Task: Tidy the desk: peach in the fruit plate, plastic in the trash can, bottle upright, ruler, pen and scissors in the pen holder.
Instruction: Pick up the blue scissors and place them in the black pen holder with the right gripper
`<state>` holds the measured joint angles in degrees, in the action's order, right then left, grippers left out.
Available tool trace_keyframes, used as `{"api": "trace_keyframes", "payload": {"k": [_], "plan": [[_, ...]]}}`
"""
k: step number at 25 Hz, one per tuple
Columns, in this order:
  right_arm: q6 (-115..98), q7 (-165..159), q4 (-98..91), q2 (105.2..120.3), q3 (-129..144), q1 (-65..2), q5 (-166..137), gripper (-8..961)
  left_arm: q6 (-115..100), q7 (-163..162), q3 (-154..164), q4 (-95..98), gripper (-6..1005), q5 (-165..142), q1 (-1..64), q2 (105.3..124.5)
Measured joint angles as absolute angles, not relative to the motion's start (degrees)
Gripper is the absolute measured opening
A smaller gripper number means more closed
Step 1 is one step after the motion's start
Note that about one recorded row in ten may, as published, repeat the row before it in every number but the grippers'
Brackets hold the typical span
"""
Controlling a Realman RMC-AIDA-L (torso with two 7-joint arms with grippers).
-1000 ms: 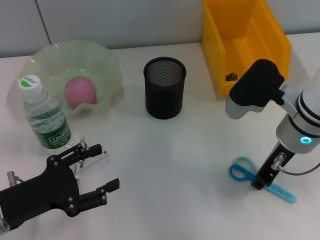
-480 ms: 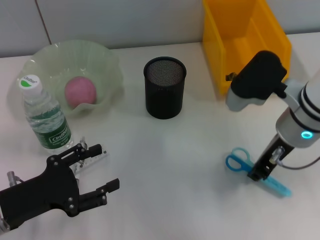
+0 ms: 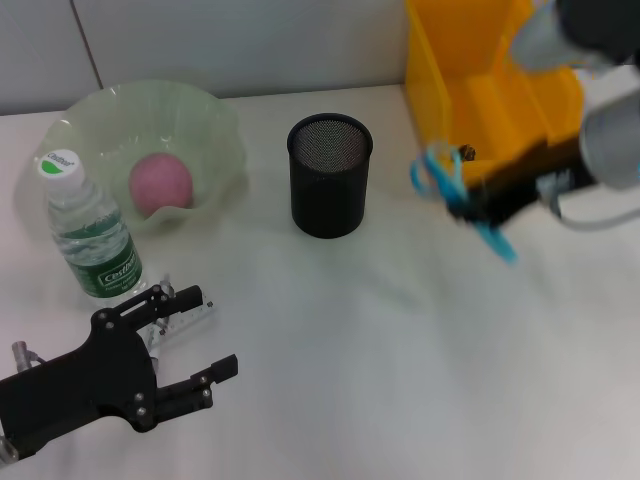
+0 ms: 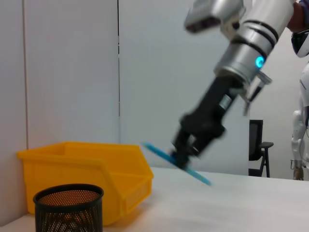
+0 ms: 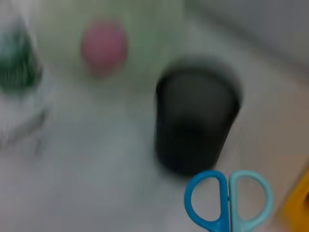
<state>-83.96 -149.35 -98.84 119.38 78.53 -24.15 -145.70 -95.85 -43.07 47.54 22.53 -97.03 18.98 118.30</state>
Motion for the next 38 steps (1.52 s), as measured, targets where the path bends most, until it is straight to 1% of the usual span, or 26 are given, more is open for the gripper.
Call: {"api": "trace_keyframes", "payload": {"k": [1,5,10,21,26,35,38], "plan": [[-84.0,-149.3,-98.8,119.38,78.5,-24.2,-145.7,251,-95.8,-43.1,47.5,22.5,815,-97.0,19.0,118.3],[-71.7,-146.0,-98.0,119.41,78.7,-22.9,-143.4,261,-95.9,-43.1,47.6,22.5,815,-97.0,19.0,118.3],[-55.1,-134.8,-89.0,119.35,82.3,-23.3,-131.9,275,-96.0,-43.1,47.4,22.7,814,-97.0,19.1,118.32],[-38.4,-118.3,-78.6,119.35,88.8,-23.1,-119.2,305,-97.1,-43.6,47.3,22.9,814,-97.0,19.2,118.29],[-29.5,-101.7,-70.5,119.4,93.0,-23.6,-104.4,319,-97.2,-43.7,47.3,22.9,814,-97.0,19.5,118.3],[-28.2,-75.8,-59.2,119.49,94.1,-26.3,-73.9,344,-97.2,-43.7,47.5,22.9,815,-97.0,19.8,118.3],[-28.3,-72.8,-57.3,119.48,94.1,-26.5,-70.3,352,-97.2,-43.7,47.6,22.9,815,-97.0,19.9,118.3]]}}
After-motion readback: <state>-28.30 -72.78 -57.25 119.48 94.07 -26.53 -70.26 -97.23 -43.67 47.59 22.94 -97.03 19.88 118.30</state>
